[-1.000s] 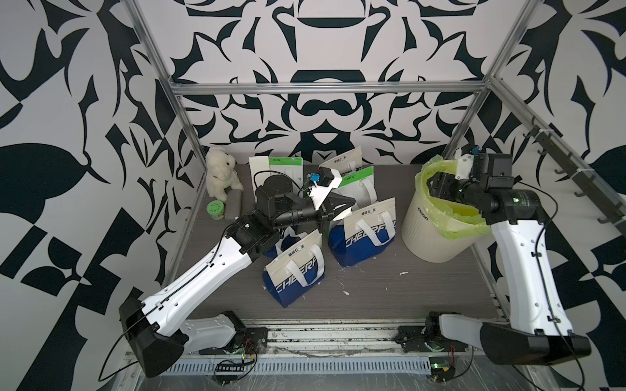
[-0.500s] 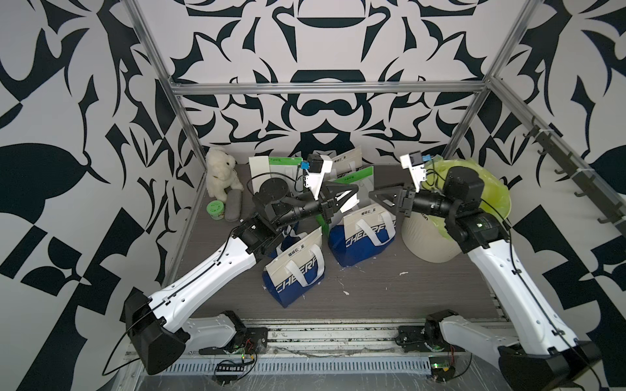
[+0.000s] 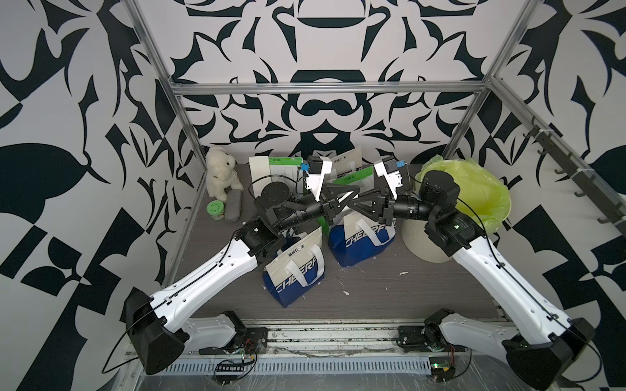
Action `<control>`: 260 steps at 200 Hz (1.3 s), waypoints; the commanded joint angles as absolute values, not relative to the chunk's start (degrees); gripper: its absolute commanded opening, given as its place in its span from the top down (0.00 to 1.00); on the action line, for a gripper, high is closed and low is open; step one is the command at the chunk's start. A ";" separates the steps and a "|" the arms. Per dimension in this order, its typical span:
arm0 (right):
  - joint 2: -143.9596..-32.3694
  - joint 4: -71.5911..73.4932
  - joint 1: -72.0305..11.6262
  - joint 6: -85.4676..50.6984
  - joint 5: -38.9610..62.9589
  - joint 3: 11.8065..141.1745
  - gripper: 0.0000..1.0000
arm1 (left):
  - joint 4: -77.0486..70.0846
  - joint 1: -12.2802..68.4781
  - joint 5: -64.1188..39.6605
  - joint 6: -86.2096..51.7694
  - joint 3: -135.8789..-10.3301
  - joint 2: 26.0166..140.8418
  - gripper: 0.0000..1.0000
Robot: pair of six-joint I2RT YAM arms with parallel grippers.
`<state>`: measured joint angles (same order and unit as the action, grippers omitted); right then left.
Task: Shred takeout receipts and throw away
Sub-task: Place the takeout receipt in the trash bin.
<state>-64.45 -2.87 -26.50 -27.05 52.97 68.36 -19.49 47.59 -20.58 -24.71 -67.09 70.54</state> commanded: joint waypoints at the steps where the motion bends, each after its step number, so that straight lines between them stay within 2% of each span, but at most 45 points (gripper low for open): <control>1: -63.11 -0.36 -26.76 -28.44 50.96 70.18 1.00 | -20.86 47.81 -20.14 -25.14 -66.28 69.40 1.00; 7: -63.19 -0.99 -26.80 -28.83 50.43 70.58 1.00 | -20.76 47.81 -19.87 -25.05 -66.28 69.33 1.00; 11: -63.15 -1.93 -26.80 -28.84 49.60 70.89 1.00 | -20.62 47.81 -19.79 -25.01 -66.27 69.27 0.93; 25: -62.94 -7.62 -26.80 -27.57 44.25 72.63 1.00 | -18.99 47.81 -19.12 -24.03 -66.85 69.04 0.54; 39: -62.52 -13.87 -26.76 -25.84 38.45 74.75 1.00 | -14.98 47.81 -17.61 -21.17 -68.10 68.32 0.26; 44: -62.33 -16.65 -26.81 -25.00 35.93 75.82 1.00 | -13.19 47.81 -16.78 -19.96 -68.63 67.87 0.05; 47: -62.18 -18.61 -26.73 -24.46 33.98 76.48 1.00 | -12.21 47.81 -16.18 -19.04 -68.89 67.63 0.00; 85: -60.47 -38.54 -25.01 -20.02 7.30 85.70 1.00 | 2.00 47.81 -3.73 -7.74 -71.32 61.68 0.00; 114: -61.51 -52.12 -18.47 -21.22 -9.49 92.92 1.00 | 13.59 47.52 6.06 1.69 -73.49 58.72 0.01; 142: -63.08 -55.60 -6.04 -21.94 -4.65 92.17 1.00 | 24.92 40.19 5.42 0.97 -77.96 59.62 0.00; 179: -67.41 -57.00 4.04 -23.01 1.34 91.50 1.00 | 28.90 21.26 -10.67 -7.19 -79.20 62.54 0.00; 186: -67.82 -56.84 4.45 -22.85 1.63 91.64 0.90 | 29.84 18.94 -12.45 -7.47 -79.80 63.61 0.00; 191: -68.17 -56.71 4.53 -22.64 1.94 91.75 0.74 | 30.53 17.54 -13.46 -7.47 -80.38 64.41 0.01; 193: -68.23 -56.70 4.55 -22.57 1.98 91.75 0.71 | 30.81 17.02 -13.74 -7.45 -80.61 64.71 0.01; 194: -68.43 -56.69 4.56 -22.52 2.08 91.87 0.64 | 30.96 16.86 -13.81 -7.50 -80.69 64.87 0.01; 195: -68.43 -56.69 4.56 -22.52 2.08 91.87 0.64 | 31.04 16.56 -13.89 -7.53 -80.82 65.04 0.00; 196: -68.57 -56.69 4.61 -22.39 2.17 91.96 0.58 | 31.16 16.32 -14.02 -7.54 -80.93 65.17 0.01; 206: -69.20 -56.87 4.70 -22.09 2.58 92.54 0.41 | 31.48 14.06 -14.91 -7.94 -81.61 66.86 0.01; 231: -71.95 -59.74 4.94 -21.67 1.48 95.49 0.29 | 30.07 9.25 -16.70 -9.10 -82.35 70.48 0.00; 260: -74.21 -62.18 5.09 -22.53 1.50 98.64 0.27 | 29.84 5.58 -15.89 -8.10 -84.31 76.53 0.01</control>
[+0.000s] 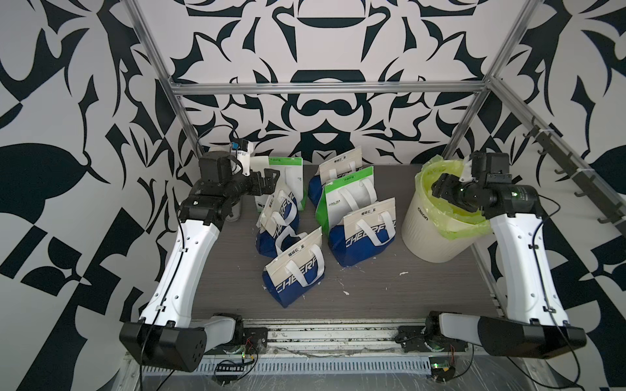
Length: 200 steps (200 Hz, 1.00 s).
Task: Shred takeout receipts and throw away
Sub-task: Place the takeout receipt in the trash bin, then tear off the takeout receipt from the takeout bag.
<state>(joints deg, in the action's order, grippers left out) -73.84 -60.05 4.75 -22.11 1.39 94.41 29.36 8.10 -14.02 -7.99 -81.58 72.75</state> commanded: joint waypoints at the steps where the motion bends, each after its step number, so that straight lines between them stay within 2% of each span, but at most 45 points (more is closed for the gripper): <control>1: -74.28 -62.25 5.05 -22.56 1.54 98.76 0.27 | 29.82 5.43 -15.90 -8.09 -84.39 76.72 0.01; 21: -74.50 -63.98 5.09 -23.03 4.19 102.09 0.27 | 27.76 2.30 -17.21 -8.61 -84.37 79.37 0.01; 55: -70.51 -51.75 4.84 -24.09 26.62 97.98 0.34 | 27.35 -0.98 -24.23 -5.23 -86.12 83.30 0.01; 75: -68.77 -46.02 1.76 -23.42 34.84 94.18 0.34 | 29.09 -2.19 -26.62 -1.46 -88.52 85.98 0.00; 102: -68.02 -42.56 -6.35 -20.82 38.15 91.49 0.34 | 25.16 -7.49 -32.41 -3.19 -89.14 88.47 0.00; 127: -70.71 -40.95 -12.51 -19.73 39.79 92.65 0.34 | 21.59 -14.21 -44.25 -1.43 -88.47 90.41 0.05; 157: -75.64 -39.76 -15.98 -19.40 40.37 97.00 0.34 | 20.06 -19.82 -59.44 3.26 -88.82 93.50 0.09; 178: -78.24 -39.24 -17.17 -19.48 40.34 99.05 0.34 | 25.62 -20.00 -63.34 10.00 -92.90 98.02 0.12; 200: -80.09 -39.86 -18.47 -19.42 39.87 100.41 0.35 | 27.32 -19.95 -63.50 10.23 -97.73 103.66 0.14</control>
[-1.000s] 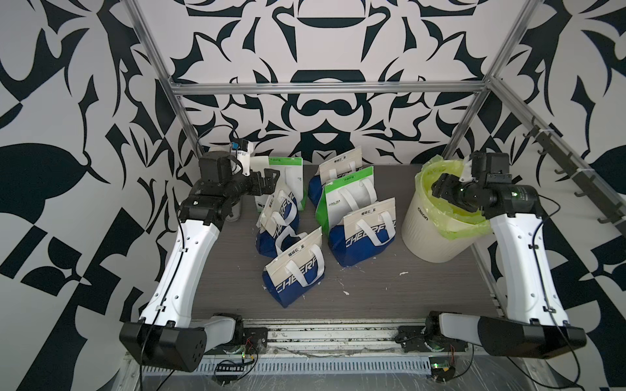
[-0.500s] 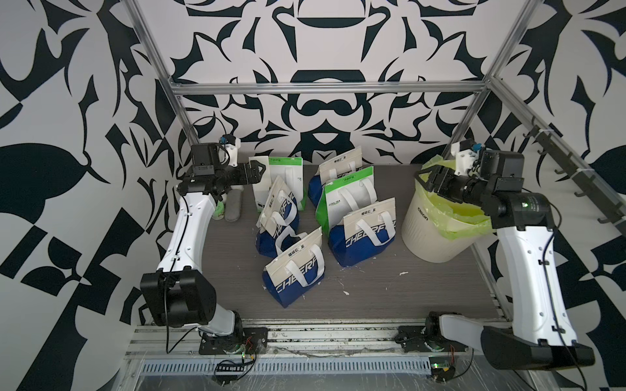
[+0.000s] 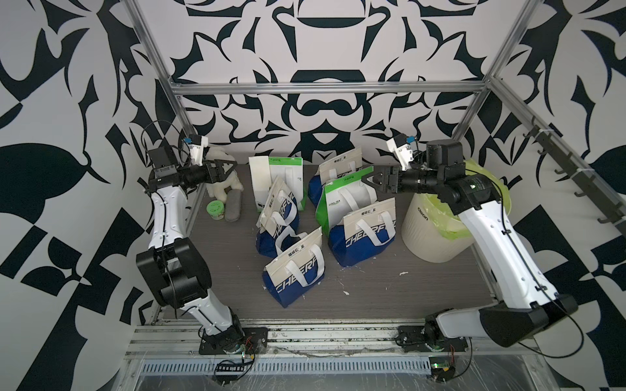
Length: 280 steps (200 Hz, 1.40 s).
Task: Shred takeout receipts and throw away
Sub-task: Tear off the takeout receipt from the takeout bag.
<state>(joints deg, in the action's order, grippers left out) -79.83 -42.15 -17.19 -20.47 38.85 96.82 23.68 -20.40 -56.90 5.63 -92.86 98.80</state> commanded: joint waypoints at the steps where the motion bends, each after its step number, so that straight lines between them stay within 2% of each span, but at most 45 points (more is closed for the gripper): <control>1: -80.17 -39.88 -18.51 -19.47 39.80 100.43 0.35 | 27.42 -20.00 -63.52 10.26 -97.95 103.86 0.14; 60: -85.47 -41.77 -23.22 -18.31 37.52 104.12 0.35 | 32.36 -17.90 -63.11 14.77 -106.00 113.56 0.14; 97: -89.30 -42.95 -25.69 -17.35 37.27 107.97 0.36 | 29.08 -15.24 -59.68 17.84 -106.17 114.91 0.13; 144: -92.75 -43.57 -27.91 -17.22 36.92 111.36 0.38 | 27.29 -14.64 -61.44 16.62 -109.53 119.27 0.14; 148: -93.01 -43.67 -28.07 -17.14 36.85 111.64 0.38 | 27.53 -14.55 -61.89 16.57 -109.79 119.55 0.18; 165: -94.01 -43.60 -28.50 -17.28 36.30 112.69 0.40 | 27.61 -13.88 -62.85 16.50 -109.63 119.93 0.24; 178: -94.76 -43.44 -28.90 -17.43 35.64 113.65 0.41 | 27.61 -13.17 -64.10 17.05 -108.88 119.74 0.31; 221: -96.17 -39.94 -30.05 -19.87 30.96 114.32 0.46 | 26.49 -9.55 -65.65 18.53 -104.26 116.08 0.59; 241: -97.51 -38.70 -31.28 -19.74 28.49 115.26 0.46 | 24.54 -7.78 -65.86 18.29 -101.41 113.82 0.76; 258: -99.74 -38.47 -32.66 -19.37 26.43 117.28 0.46 | 23.23 -6.60 -65.84 17.01 -99.77 112.86 0.80; 280: -104.46 -39.78 -34.46 -18.81 23.02 122.68 0.45 | 20.31 -5.56 -66.18 14.17 -98.21 112.39 0.90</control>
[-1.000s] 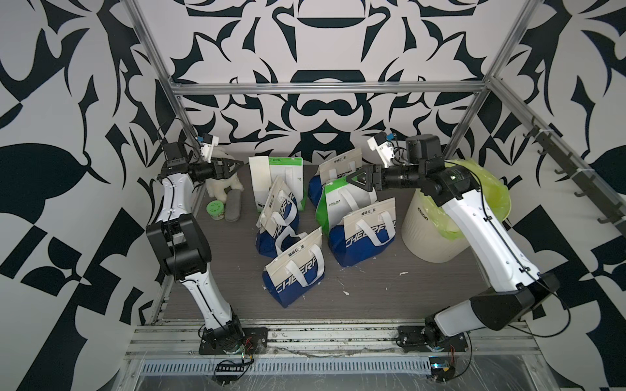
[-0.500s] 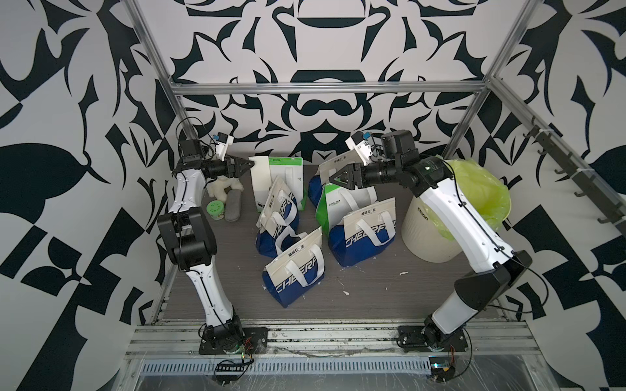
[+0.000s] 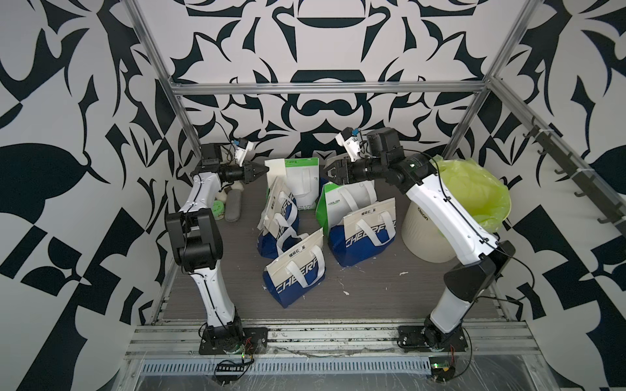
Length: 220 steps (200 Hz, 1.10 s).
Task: Shred takeout receipts and throw away
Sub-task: Tear off the takeout receipt from the takeout bag.
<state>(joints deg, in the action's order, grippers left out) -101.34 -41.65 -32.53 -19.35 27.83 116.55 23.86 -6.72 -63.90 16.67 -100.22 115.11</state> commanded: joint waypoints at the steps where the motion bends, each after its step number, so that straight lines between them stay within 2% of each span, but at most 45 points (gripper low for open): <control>1: -104.83 -39.88 -34.54 -18.77 22.89 123.04 0.45 | 20.00 -5.51 -66.14 13.99 -98.11 112.36 0.91; 10: -107.40 -41.15 -35.25 -18.61 21.41 126.32 0.44 | 17.98 -5.05 -66.20 12.60 -97.29 111.94 1.00; 85: -130.45 -48.83 -37.13 -23.03 12.71 153.46 0.39 | 16.83 -2.67 -66.36 13.03 -94.86 110.34 1.00; 147: -135.80 -44.26 -35.32 -28.46 18.51 154.89 0.35 | 16.66 -2.09 -67.16 14.85 -94.48 109.39 1.00; 220: -140.68 -34.23 -34.32 -32.87 27.64 157.06 0.38 | 24.24 1.29 -64.56 22.36 -95.64 109.31 1.00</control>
<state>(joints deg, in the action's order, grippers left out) -140.81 -42.06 -34.30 -30.22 22.24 154.58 19.84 -0.32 -64.05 19.14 -94.80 111.70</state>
